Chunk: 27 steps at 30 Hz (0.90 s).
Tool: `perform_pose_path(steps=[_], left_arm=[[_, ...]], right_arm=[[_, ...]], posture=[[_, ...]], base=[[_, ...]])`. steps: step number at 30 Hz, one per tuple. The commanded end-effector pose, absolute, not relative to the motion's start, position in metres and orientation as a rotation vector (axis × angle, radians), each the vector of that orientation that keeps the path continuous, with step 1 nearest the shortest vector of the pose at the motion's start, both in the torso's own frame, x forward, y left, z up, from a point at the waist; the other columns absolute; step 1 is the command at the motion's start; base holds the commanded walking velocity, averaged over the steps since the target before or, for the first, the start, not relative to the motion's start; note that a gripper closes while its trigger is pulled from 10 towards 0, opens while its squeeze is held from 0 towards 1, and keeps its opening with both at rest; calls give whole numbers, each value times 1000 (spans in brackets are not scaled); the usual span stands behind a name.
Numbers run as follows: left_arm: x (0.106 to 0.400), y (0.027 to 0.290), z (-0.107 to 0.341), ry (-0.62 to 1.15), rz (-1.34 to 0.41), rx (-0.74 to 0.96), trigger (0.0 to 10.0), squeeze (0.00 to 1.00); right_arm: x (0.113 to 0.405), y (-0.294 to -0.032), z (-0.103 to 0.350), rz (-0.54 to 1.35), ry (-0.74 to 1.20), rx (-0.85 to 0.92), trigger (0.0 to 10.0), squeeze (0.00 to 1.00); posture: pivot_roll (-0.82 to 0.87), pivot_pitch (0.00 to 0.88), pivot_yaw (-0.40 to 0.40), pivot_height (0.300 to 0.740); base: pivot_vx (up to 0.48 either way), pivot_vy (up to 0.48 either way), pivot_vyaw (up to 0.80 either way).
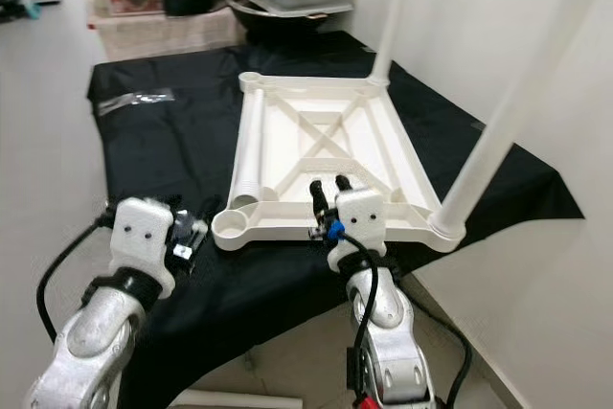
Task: Building children table
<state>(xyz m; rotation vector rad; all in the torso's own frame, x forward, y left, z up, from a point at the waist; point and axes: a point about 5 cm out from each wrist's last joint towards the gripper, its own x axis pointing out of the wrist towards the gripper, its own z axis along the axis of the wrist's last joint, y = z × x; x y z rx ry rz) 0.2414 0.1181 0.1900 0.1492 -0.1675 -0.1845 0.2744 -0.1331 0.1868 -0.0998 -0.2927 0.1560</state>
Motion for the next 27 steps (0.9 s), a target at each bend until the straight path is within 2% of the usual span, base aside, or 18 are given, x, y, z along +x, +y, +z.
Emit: perform_pose_path(steps=[1,13,27], left_arm=[[241,121,191,-175,-182,149,10000,0],[241,122,191,-177,-177,153,10000,0],[238,117,187,-155,-195,132,10000,0]], right_arm=[[273,-133,192,153,-326,-111,10000,0],[271,-126,195,191,-360,-126,10000,0],[270,-123,190,217,-339,-119,10000,0]], posture=[[69,40,-31,740],[68,43,-32,740],[64,44,-34,740]], base=[[0,0,-781],[0,0,-781],[0,0,0]])
